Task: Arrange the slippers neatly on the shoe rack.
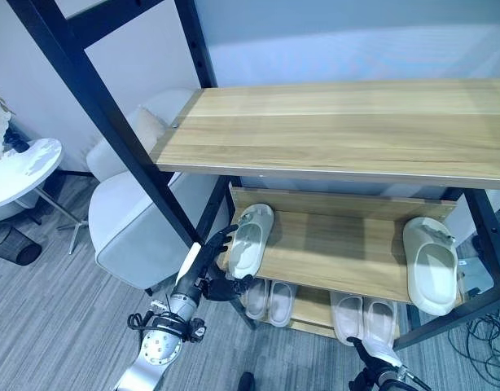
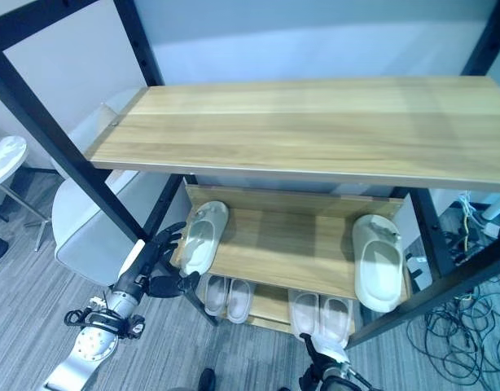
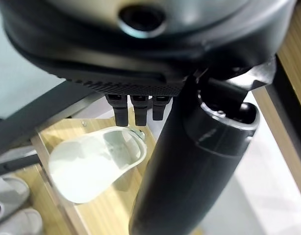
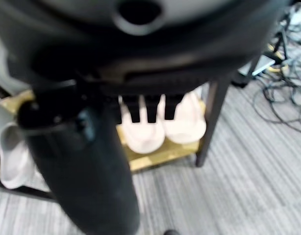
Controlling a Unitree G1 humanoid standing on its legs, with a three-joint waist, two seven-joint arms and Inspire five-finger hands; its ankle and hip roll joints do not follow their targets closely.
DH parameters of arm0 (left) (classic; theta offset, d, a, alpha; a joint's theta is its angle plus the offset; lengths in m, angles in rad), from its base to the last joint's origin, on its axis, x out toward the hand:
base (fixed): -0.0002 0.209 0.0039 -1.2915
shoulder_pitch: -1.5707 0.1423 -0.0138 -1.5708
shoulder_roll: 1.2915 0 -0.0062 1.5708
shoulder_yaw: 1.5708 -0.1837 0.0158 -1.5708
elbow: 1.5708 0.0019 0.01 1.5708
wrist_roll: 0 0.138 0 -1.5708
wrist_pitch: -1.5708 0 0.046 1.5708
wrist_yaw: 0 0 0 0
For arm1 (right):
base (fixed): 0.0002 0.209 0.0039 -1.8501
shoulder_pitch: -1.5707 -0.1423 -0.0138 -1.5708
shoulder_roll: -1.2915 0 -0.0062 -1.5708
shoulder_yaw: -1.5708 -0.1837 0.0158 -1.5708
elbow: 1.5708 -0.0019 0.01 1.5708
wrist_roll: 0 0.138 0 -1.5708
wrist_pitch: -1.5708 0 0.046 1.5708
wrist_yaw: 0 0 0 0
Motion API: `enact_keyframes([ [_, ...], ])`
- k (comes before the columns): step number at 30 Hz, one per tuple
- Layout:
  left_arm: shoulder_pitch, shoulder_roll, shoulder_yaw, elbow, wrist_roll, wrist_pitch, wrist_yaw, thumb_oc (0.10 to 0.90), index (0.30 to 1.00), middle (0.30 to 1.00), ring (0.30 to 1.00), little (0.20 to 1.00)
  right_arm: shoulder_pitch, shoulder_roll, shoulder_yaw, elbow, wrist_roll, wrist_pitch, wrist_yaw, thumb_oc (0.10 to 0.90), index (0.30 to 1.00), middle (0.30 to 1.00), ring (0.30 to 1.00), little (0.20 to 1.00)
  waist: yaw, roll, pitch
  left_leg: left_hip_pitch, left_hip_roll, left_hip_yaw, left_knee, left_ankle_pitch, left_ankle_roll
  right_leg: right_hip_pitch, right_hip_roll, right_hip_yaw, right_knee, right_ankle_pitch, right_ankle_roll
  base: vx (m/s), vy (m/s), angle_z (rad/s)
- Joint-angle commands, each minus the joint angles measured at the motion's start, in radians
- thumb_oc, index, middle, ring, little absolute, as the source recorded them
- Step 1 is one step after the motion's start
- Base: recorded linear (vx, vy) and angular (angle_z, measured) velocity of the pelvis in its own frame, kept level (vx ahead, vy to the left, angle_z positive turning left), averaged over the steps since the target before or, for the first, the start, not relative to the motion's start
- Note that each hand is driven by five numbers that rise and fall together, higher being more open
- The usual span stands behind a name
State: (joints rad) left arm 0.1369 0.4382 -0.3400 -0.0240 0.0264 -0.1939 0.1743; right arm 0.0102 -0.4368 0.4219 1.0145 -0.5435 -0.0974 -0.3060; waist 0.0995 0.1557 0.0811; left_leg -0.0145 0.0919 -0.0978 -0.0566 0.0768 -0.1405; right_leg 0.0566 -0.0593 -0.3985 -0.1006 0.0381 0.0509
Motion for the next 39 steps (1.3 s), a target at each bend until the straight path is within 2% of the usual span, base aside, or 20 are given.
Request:
enact_keyframes([
  [1,-0.190,0.007,0.092,0.045,0.072,-0.073,0.146,0.800,0.900,0.900,0.900,0.900,-0.017,-0.004,-0.021,-0.058,0.018,-0.035,-0.056,0.800,0.900,0.900,0.900,0.900,-0.004,-0.064,-0.026,-0.067,-0.059,0.052,-0.031,0.045,0.008,0.023,-0.031,0.013,0.013,-0.121,0.032,0.00,0.000,0.00],
  [8,-0.253,-0.020,0.094,0.138,0.063,-0.056,0.188,0.800,0.900,0.900,0.900,0.900,-0.014,-0.008,-0.018,-0.069,0.020,-0.031,-0.055,0.800,0.900,0.900,0.900,0.900,-0.026,-0.064,-0.026,-0.071,-0.058,0.067,-0.031,0.039,0.012,0.009,-0.033,0.029,0.013,-0.115,0.035,0.02,0.010,-0.09],
  [16,-0.332,-0.014,0.095,0.202,0.096,-0.038,0.224,0.800,0.900,0.900,0.900,0.900,-0.014,-0.018,-0.015,-0.078,0.016,-0.029,-0.057,0.800,0.900,0.900,0.900,0.900,-0.045,-0.062,-0.022,-0.085,-0.058,0.082,-0.031,0.033,0.016,-0.021,-0.037,0.049,0.013,-0.103,0.041,0.01,0.011,-0.09],
  [23,-0.382,-0.034,0.083,0.221,0.043,-0.040,0.233,0.800,0.900,0.900,0.900,0.900,-0.017,-0.025,-0.006,-0.076,0.016,-0.024,-0.050,0.800,0.900,0.900,0.900,0.900,-0.056,-0.057,-0.017,-0.098,-0.058,0.091,-0.031,0.031,0.021,-0.045,-0.040,0.065,0.013,-0.095,0.042,0.00,0.006,-0.04],
  [31,-0.317,-0.095,0.041,0.160,-0.074,-0.076,0.177,0.800,0.900,0.900,0.900,0.900,-0.020,-0.009,-0.004,-0.066,0.018,-0.021,-0.057,0.800,0.900,0.900,0.900,0.900,-0.055,-0.053,-0.007,-0.092,-0.059,0.095,-0.031,0.028,0.027,-0.044,-0.038,0.078,0.013,-0.095,0.039,0.00,-0.002,-0.05],
  [39,-0.274,-0.097,0.012,0.103,-0.080,-0.081,0.149,0.800,0.900,0.900,0.900,0.900,-0.019,-0.001,-0.006,-0.069,0.014,-0.023,-0.071,0.800,0.900,0.900,0.900,0.900,-0.048,-0.054,-0.002,-0.083,-0.059,0.096,-0.031,0.026,0.027,-0.033,-0.041,0.073,0.013,-0.098,0.039,-0.01,-0.007,-0.03],
])
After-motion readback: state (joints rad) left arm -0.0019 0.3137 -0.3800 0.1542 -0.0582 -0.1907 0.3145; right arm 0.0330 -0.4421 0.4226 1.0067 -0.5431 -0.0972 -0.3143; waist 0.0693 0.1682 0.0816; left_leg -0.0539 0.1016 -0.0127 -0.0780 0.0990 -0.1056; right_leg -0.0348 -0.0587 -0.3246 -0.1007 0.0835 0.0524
